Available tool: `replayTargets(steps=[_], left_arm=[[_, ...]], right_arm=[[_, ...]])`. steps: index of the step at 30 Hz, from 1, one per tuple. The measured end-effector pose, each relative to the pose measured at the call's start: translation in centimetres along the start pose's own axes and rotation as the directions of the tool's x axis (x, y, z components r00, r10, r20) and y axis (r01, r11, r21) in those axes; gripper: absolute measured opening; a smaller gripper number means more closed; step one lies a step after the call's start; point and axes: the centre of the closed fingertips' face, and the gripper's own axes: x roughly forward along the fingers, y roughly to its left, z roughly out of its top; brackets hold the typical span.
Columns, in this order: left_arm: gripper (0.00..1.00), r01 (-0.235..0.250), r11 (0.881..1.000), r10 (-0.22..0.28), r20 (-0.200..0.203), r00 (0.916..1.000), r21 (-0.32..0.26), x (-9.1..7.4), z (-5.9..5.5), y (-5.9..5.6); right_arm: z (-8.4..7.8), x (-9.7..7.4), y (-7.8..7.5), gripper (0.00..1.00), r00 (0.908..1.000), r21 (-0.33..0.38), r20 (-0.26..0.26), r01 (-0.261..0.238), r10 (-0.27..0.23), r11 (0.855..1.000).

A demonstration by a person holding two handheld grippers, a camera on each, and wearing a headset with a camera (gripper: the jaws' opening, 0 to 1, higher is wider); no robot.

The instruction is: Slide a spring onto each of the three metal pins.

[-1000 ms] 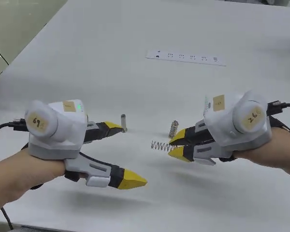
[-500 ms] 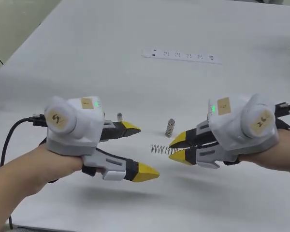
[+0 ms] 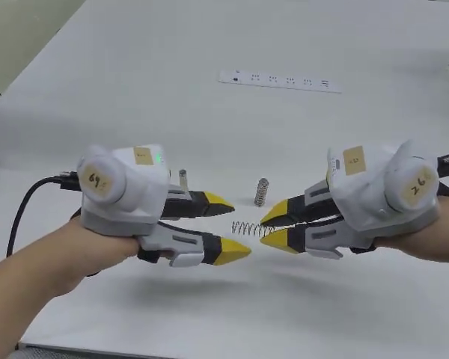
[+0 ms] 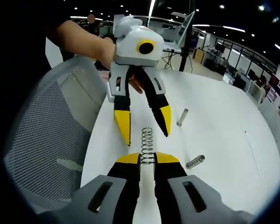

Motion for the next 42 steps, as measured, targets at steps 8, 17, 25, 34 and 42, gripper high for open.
replayTargets(steps=[8, 17, 25, 34, 42], left_arm=[[0.2, 0.027, 1.0, -0.027, 0.002, 0.9996, 0.012, 0.4, 0.1, -0.5], [0.11, 0.032, 0.999, -0.033, 0.016, 0.9993, 0.023, 0.4, 0.4, -0.7], [0.03, 0.041, 0.997, -0.043, 0.021, 0.9989, 0.058, 0.2, 0.6, -0.9], [0.03, 0.057, 0.995, -0.059, 0.028, 0.9979, 0.076, 0.0, 0.9, -1.4], [0.02, 0.078, 0.994, -0.08, 0.021, 0.9966, 0.07, 0.0, 0.9, -1.8]], right_arm=[[0.0, -0.1, 0.1, 0.08, 1.0, -0.009, -0.003, -0.003, 0.003, 1.0], [0.4, -0.3, 0.0, 0.08, 1.0, -0.014, 0.003, -0.007, 0.007, 1.0], [0.5, -0.4, 0.0, 0.08, 0.9999, -0.021, 0.007, -0.011, 0.011, 1.0], [0.6, -0.5, 0.0, 0.08, 0.9997, -0.009, 0.021, -0.011, 0.011, 1.0], [0.5, -0.6, 0.3, 0.09, 0.9992, 0.031, 0.037, -0.014, 0.013, 0.999]])
